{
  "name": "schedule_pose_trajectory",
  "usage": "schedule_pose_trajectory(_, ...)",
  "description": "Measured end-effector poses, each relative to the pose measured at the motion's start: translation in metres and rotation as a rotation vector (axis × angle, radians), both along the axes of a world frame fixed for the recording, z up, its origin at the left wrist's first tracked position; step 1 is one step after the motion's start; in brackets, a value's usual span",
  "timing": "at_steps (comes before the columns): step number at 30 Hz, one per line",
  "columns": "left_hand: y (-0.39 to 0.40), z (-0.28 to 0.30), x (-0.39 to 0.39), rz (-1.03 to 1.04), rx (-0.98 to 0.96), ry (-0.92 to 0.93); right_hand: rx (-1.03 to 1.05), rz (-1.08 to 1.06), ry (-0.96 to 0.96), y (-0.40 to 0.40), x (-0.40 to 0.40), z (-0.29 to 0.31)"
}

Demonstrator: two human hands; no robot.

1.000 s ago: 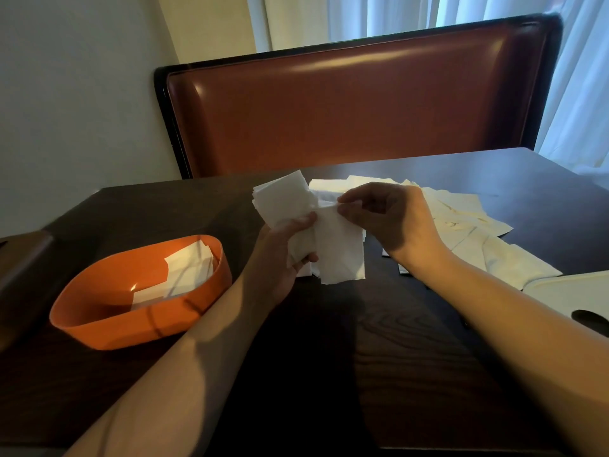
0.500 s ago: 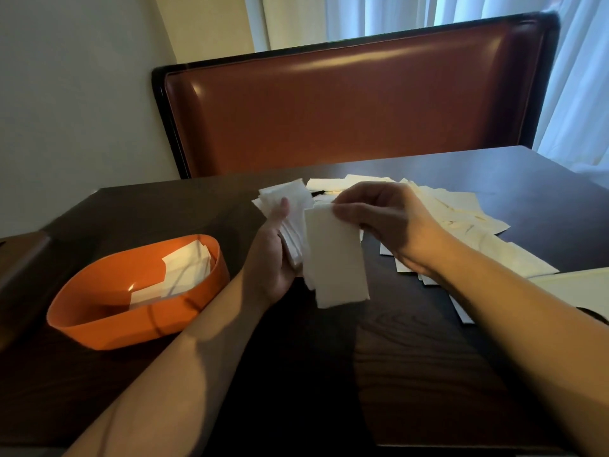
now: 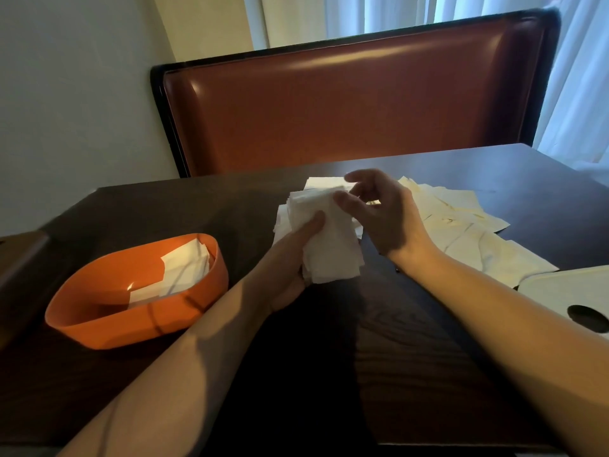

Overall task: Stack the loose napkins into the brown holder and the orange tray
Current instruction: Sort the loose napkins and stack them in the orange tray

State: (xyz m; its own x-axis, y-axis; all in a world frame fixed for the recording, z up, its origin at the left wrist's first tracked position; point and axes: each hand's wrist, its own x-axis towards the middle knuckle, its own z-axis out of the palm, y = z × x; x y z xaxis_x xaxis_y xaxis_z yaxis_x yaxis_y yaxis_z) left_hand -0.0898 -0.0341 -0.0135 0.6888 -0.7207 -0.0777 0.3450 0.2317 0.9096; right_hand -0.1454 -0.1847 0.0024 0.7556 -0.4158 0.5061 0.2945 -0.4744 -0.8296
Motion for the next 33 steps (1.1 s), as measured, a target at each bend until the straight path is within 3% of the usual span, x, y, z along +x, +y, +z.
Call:
schedule_pose_trajectory(4,-0.001,0.004,0.001,0.099,-0.064,-0.007,0.067,0.032,0.233,0.002,0.001,0.005)
schedule_pose_trajectory(8,-0.004,0.003,-0.001,0.149,-0.048,-0.108,0.249,0.330,0.413,0.005,-0.005,0.002)
schedule_pose_trajectory(11,0.000,0.000,0.005,0.220,-0.023,-0.209,0.018,0.312,0.291,-0.002,-0.003,-0.002)
schedule_pose_trajectory(14,0.011,0.000,0.014,0.290,0.039,-0.426,-0.196,0.254,0.211,-0.019,-0.003,0.001)
schedule_pose_trajectory(18,0.015,0.001,0.012,0.205,0.174,-0.606,-0.437,0.406,0.336,-0.033,-0.009,0.002)
schedule_pose_trajectory(22,0.013,-0.001,0.010,0.146,0.342,-0.737,-0.452,0.429,0.583,-0.036,-0.008,-0.001)
schedule_pose_trajectory(25,0.013,0.000,0.012,0.148,0.374,-0.766,-0.426,0.393,0.572,-0.038,-0.007,0.000)
schedule_pose_trajectory(29,0.013,0.005,0.007,0.116,0.327,-0.613,-0.120,0.380,0.362,-0.036,-0.010,0.005)
schedule_pose_trajectory(33,0.013,0.011,0.005,-0.106,0.215,-0.186,0.119,0.486,0.298,-0.034,-0.012,0.007)
